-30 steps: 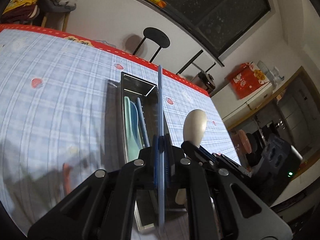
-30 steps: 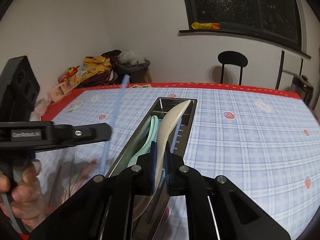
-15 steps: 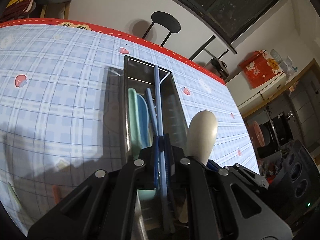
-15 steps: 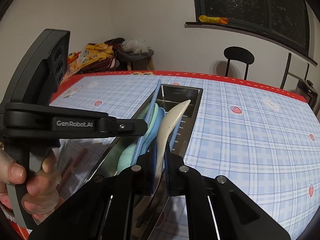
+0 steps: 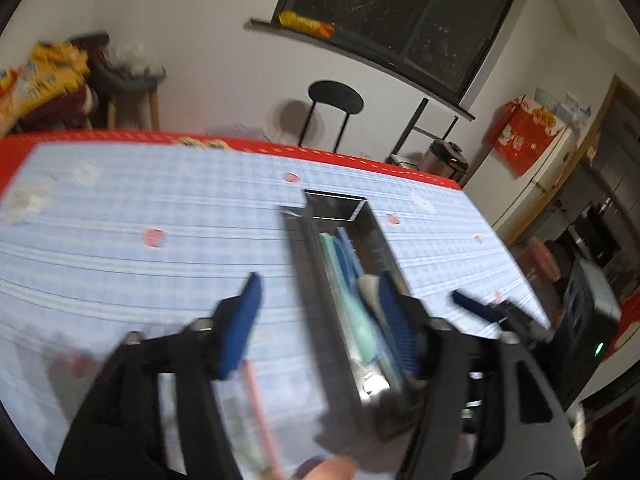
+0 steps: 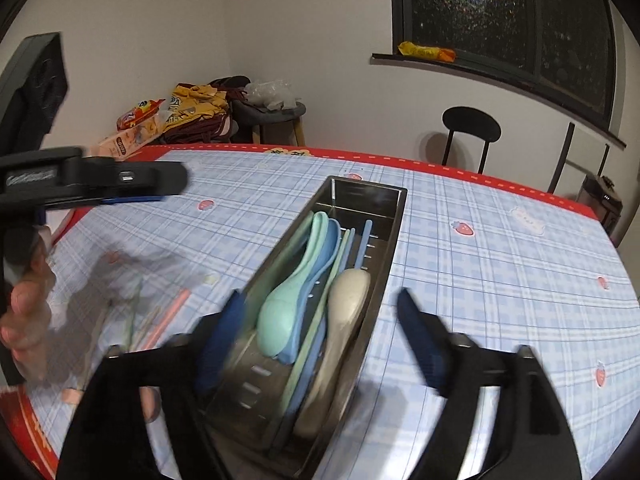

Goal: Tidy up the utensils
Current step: 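Move both tools back over the remaining utensils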

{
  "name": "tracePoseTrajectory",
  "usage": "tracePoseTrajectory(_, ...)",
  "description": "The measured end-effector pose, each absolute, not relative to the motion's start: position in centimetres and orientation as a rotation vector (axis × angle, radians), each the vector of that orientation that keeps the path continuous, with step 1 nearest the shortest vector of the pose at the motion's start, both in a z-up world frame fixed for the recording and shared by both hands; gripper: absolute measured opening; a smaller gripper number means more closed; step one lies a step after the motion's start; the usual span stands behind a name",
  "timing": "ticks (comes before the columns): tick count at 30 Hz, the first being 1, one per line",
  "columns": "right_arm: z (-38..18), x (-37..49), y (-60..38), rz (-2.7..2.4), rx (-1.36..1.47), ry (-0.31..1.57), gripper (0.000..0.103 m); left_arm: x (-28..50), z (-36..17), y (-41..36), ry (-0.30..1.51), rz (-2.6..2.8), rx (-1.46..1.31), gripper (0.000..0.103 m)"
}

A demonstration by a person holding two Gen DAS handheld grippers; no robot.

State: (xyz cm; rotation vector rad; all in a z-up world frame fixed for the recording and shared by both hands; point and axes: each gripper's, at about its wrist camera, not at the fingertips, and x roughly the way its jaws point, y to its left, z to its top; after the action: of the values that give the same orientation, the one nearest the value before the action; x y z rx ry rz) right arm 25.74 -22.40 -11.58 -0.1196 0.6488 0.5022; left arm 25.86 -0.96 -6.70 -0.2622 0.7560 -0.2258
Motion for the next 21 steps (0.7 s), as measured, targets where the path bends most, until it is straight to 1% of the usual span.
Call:
tracePoseTrajectory(1, -11.3, 25.2, -22.4, 0.493, -0.117, 0.639, 0.097, 25.0, -6.4, -0.5, 0.746, -0.216, -0.244, 0.08)
tracePoseTrajectory(2, -11.1, 24.6, -22.4, 0.492, -0.112, 0.636, 0.097, 23.7, -6.0, -0.1, 0.731, -0.203, -0.215, 0.088)
tracePoseTrajectory(3, -10.8, 23.9, -22.5, 0.497, -0.1, 0.643, 0.097, 22.8, -5.8, 0.2, 0.724, -0.196, -0.193, 0.092)
tracePoseTrajectory(6, -10.4, 22.0, -22.6, 0.51, -0.074, 0.654, 0.097, 20.0, -5.4, 0.7, 0.71, -0.176, -0.118, 0.097)
tracePoseTrajectory(14, -10.7, 16.7, -21.8, 0.507, -0.083, 0.674, 0.097, 12.9, -6.5, 0.1, 0.683, -0.188, 0.046, 0.097)
tracePoseTrajectory(21, -12.6, 13.4, -21.1, 0.513, -0.069, 0.729, 0.097, 8.3, -8.9, 0.4, 0.672, -0.184, 0.049, 0.097)
